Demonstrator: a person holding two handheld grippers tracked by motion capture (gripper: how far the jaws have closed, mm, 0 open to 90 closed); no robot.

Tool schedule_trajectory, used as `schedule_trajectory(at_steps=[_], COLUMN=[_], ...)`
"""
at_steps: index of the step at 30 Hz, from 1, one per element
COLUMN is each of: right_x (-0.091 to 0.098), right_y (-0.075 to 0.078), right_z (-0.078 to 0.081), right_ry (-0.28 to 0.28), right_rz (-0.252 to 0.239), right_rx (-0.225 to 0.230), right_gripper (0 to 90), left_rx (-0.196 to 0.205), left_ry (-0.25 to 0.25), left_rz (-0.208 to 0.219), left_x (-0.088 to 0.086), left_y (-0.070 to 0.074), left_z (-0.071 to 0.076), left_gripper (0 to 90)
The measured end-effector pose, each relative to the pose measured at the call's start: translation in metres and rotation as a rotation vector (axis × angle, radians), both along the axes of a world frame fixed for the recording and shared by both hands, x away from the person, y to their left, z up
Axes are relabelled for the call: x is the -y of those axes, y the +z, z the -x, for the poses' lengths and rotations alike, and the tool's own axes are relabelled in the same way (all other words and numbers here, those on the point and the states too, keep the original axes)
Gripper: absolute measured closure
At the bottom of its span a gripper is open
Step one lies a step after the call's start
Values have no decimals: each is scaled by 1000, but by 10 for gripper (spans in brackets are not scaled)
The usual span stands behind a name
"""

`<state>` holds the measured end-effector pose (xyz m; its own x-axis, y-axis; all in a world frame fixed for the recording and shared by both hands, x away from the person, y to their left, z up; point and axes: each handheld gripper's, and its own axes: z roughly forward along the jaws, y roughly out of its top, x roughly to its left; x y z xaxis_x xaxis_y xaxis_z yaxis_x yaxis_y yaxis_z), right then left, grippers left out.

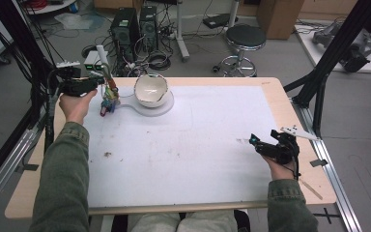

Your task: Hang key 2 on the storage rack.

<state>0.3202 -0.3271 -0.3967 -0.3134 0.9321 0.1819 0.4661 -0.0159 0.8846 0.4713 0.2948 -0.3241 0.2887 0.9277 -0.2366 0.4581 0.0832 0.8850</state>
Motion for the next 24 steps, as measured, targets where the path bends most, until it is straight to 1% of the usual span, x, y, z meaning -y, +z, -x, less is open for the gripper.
schedule_trajectory(at_steps=[2, 3, 4, 5, 7, 8, 10, 14, 15, 18, 21, 24], right_x=[0, 0, 1, 0, 1, 1, 1, 1, 1, 1, 1, 1], right_y=[0, 0, 0, 0, 0, 0, -1, -1, -1, -2, -2, -2], right_z=[0, 0, 0, 0, 0, 0, 0, 0, 0, 0, 0, 0], right_ry=[-3, -3, -2, -3, -4, -5, -6, -5, -6, -8, -10, -15], right_rz=[-5, -2, -2, -5, -5, -4, -7, -5, -5, -6, -3, -5], right_rx=[-3, 2, 2, -2, -3, -1, -2, -6, -7, -9, -8, -8], right_gripper=[96, 96, 96, 96, 96, 96, 96, 96, 96, 96, 96, 96], left_rx=[-17, -25, -28, -18, 7, 12, 14, 24, 25, 21, 26, 29], left_ry=[24, 23, 30, 37, 56, 61, 76, 83, 84, 76, 66, 54], left_rz=[12, 10, 6, 8, 35, 50, 59, 67, 73, 68, 82, 77], left_x=[0, -1, -1, -2, -5, -7, -11, -15, -16, -18, -18, -16], left_y=[1, 0, 0, 0, -2, -4, -8, -14, -15, -18, -19, -20], left_z=[0, 0, 1, 3, 7, 9, 12, 19, 20, 25, 28, 32], left_gripper=[470, 394, 337, 293, 230, 208, 143, 64, 64, 61, 61, 61])
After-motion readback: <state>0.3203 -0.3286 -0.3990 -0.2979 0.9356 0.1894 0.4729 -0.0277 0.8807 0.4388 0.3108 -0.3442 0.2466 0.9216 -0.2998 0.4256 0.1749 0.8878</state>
